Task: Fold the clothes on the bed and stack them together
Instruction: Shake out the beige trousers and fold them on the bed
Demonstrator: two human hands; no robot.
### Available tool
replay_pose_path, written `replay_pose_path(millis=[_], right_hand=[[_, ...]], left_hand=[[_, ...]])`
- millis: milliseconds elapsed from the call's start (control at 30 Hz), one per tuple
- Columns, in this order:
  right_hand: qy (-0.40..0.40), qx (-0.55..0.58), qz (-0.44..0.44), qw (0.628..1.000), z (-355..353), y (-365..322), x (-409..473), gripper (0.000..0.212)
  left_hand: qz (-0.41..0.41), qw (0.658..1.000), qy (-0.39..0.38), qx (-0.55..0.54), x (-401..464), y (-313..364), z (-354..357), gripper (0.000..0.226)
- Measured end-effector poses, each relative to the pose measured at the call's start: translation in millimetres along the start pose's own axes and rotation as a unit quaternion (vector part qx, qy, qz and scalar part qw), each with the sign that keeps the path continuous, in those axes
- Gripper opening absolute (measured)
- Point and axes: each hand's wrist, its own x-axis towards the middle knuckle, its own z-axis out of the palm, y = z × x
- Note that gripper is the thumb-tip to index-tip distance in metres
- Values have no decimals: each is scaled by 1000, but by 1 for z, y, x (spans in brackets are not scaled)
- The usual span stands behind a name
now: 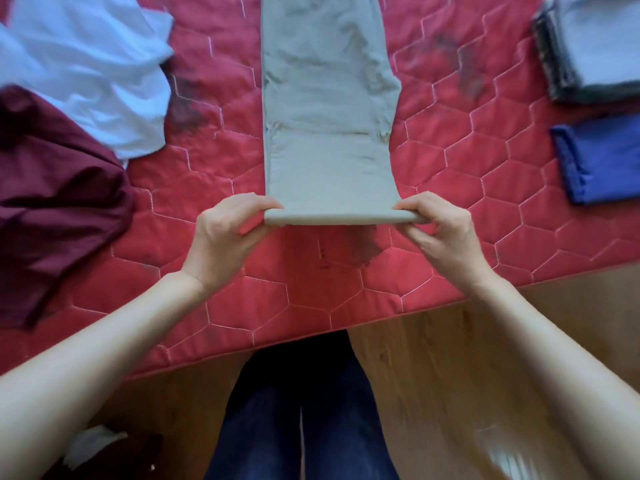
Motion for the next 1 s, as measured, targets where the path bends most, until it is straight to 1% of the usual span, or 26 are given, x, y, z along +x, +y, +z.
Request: replay_pose_path(millis=[133,267,333,400,467,600,700,767,900,1000], right_hand=[[-32,17,-21,999,-53,-50,11,13],[-76,20,-40,996,-100,-89,3,14],[-95,24,-42,994,-118,-102,-2,16],[-102,29,-35,994,-130,-108,-1,20],[-100,29,-22,994,-131,-104,8,21],[-86,51,19,995,-115,-75,47,18],[-76,76,51,993,-97,-41,87,18],[-70,94,74,990,-83,-18,117,19],[-50,125,106,985,-53,28,191,19],[-42,119,130,983,-26,64,259,23]], left_hand=[[-20,999,9,-27,17,47,-47,18],[-4,998,-20,-53,14,88,-83,18],[-9,997,-31,-76,8,104,-93,17],[-26,994,-37,-97,4,115,-96,16],[-66,991,-36,-112,8,116,-91,15],[-169,972,-12,-164,37,95,-66,15],[-209,961,3,-179,74,65,-45,27],[-231,957,11,-174,103,39,-32,31],[-276,944,39,-174,163,-20,-7,21],[-293,942,44,-159,213,-74,15,16]])
